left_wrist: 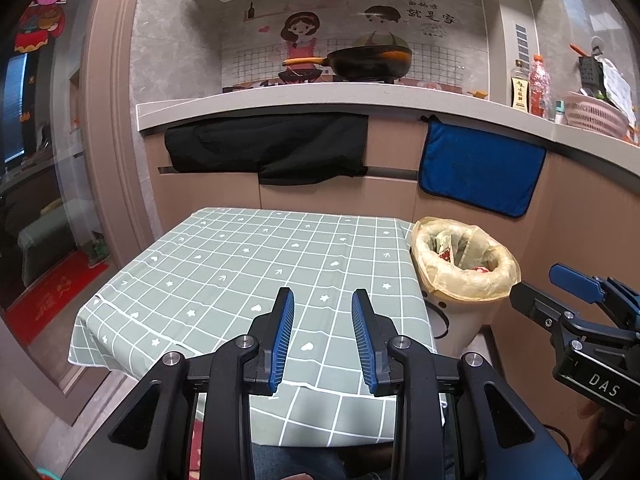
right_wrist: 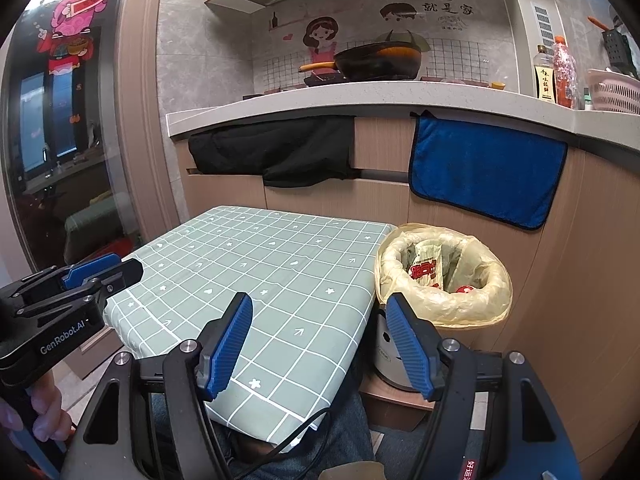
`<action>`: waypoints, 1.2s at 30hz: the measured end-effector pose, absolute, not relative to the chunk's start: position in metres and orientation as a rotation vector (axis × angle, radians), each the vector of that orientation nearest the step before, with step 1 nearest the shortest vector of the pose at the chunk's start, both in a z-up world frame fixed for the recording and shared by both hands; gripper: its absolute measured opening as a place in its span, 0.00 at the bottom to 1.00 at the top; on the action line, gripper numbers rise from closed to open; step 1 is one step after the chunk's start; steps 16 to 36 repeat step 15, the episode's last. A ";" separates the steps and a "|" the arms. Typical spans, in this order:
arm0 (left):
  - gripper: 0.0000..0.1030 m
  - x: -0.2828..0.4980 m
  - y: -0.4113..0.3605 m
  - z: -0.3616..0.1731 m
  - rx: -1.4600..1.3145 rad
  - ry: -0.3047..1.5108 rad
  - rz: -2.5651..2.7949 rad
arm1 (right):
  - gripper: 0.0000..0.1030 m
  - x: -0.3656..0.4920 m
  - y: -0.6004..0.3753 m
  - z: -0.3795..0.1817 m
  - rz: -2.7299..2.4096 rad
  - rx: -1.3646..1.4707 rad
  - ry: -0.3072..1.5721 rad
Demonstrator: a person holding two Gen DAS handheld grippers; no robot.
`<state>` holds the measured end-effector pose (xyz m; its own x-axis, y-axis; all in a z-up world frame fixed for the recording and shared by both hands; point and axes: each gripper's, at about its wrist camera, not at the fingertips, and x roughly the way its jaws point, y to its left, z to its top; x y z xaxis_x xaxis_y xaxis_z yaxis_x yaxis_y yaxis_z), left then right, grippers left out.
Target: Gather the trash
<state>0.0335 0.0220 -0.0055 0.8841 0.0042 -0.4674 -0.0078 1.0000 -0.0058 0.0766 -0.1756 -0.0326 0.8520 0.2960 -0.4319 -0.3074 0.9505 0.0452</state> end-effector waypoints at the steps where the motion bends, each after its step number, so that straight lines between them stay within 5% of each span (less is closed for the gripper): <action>1: 0.30 0.034 0.022 -0.006 -0.006 0.488 0.004 | 0.65 0.076 -0.176 -0.033 0.316 -0.025 0.450; 36: 0.30 0.055 0.025 -0.015 -0.025 0.539 -0.024 | 0.66 0.081 -0.177 -0.036 0.310 -0.026 0.470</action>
